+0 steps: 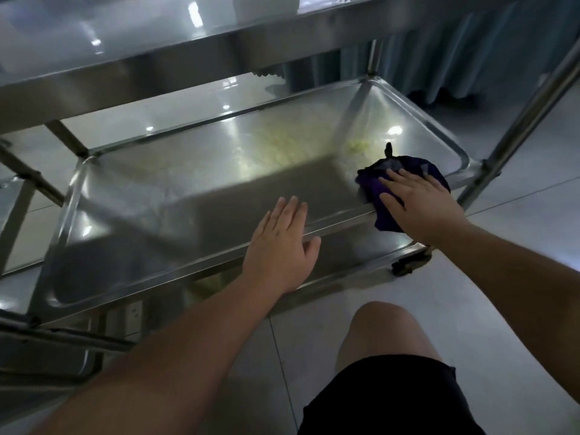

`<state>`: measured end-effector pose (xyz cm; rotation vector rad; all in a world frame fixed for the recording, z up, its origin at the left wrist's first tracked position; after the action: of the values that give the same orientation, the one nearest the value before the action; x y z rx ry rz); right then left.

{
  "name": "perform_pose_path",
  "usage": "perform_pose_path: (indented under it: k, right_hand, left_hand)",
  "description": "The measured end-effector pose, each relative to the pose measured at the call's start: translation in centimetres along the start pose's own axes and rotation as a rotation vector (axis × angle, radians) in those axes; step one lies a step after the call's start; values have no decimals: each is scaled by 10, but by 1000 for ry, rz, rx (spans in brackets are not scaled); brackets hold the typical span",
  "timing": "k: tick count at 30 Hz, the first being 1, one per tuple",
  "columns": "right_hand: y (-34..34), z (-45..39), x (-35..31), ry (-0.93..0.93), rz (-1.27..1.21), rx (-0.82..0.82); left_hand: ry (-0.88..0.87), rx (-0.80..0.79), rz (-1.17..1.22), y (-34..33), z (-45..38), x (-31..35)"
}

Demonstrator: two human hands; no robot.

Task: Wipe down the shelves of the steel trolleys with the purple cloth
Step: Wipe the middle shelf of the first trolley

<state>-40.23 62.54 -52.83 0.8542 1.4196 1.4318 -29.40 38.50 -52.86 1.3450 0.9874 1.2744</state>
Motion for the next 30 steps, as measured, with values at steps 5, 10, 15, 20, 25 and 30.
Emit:
perform_pose_path:
  k: [5,10,15,20,25,30]
  right_hand:
    - [6,-15,51,-164,-18,-43]
    - [9,-44,74,-258,-9,-120]
    - [17,-89,98,-292,-28,-166]
    - [25,-137,104,-255,-19,-105]
    - [27,-156,40,-155,-24,-72]
    - [1,-135,-104,265,27,-148]
  left_hand:
    - [-12,-76,-85,-13,-25,13]
    - [-32,-76,-160,-19,-20,11]
    - [-51,-62,-146,-18,-19,10]
    - [-51,-5,-175,-18,-18,10]
    - [-47,47,-154,-19,-18,12]
    - [-48,22,-194,-20,-20,11]
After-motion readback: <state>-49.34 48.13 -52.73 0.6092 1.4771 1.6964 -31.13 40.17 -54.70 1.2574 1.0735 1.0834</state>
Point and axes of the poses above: each hand's wrist, its own z-axis away from the middle knuckle, its own y-axis out of the back of the hand, x = y × z, the point moved 9 cm from there along -z, towards the middle knuckle, and after that the axes turned 8 degrees about -x, right-handed, at the moved point
